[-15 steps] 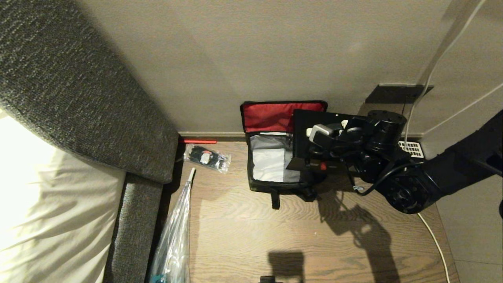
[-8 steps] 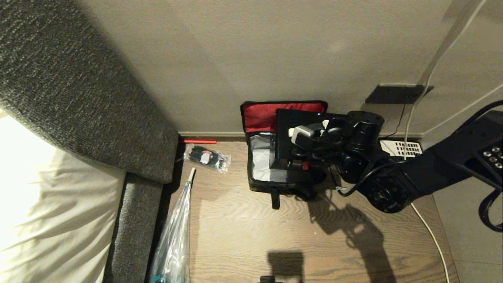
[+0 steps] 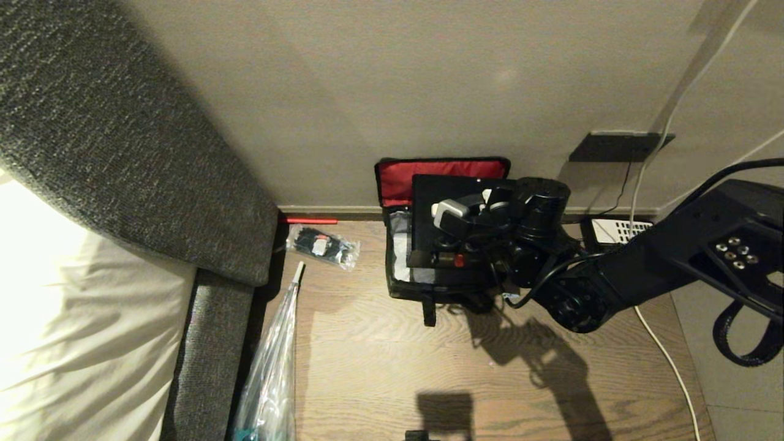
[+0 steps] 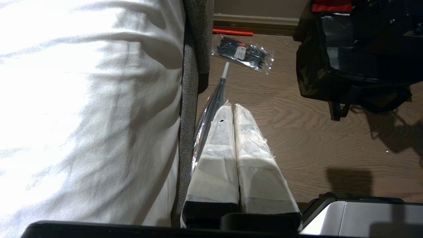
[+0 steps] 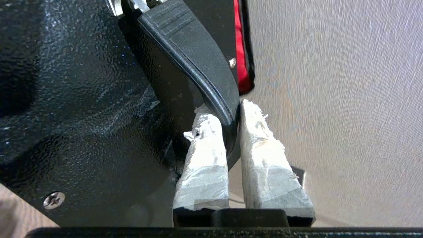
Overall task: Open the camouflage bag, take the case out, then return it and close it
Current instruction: Place the black box back
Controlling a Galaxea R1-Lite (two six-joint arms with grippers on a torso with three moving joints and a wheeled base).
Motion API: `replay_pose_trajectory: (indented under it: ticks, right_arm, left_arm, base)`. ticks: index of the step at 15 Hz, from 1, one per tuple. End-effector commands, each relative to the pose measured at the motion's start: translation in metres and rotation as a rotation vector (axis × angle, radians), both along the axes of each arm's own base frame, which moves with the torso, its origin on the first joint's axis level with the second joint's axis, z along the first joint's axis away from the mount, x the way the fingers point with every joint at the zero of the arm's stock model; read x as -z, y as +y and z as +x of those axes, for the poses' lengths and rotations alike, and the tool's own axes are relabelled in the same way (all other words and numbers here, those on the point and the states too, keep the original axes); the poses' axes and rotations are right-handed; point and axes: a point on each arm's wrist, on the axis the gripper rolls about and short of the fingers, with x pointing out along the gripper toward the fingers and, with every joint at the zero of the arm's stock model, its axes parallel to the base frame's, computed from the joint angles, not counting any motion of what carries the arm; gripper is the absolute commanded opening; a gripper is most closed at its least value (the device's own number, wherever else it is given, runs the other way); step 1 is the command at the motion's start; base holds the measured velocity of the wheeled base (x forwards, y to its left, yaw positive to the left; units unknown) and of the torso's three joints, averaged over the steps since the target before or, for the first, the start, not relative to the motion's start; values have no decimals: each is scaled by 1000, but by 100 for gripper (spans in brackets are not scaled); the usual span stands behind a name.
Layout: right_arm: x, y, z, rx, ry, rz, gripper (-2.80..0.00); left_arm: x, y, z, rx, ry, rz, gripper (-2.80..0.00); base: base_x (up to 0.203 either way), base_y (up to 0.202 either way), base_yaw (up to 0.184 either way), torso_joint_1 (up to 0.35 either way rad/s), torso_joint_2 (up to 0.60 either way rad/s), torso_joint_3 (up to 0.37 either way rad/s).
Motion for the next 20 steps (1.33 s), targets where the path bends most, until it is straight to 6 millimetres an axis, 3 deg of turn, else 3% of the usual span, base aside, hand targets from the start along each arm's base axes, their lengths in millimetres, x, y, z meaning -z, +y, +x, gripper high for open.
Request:
replay_pose_trajectory:
  ticks: [1,9,20]
  right_arm:
    - [7,6,3,-3,6,-9,-280]
    - [6,23,13,-25,-21,13,-280]
    - [27,33,30,-29,-8,58,-280]
  left_arm:
    - [0,0,0,-1,2,0,-280]
    - [0,0,0,-1,2,0,-280]
    - [0,0,0,-1,2,0,-280]
  base:
    - [0,0,0,0,0,0]
    - [0,0,0,0,0,0]
    - [0,0,0,0,0,0]
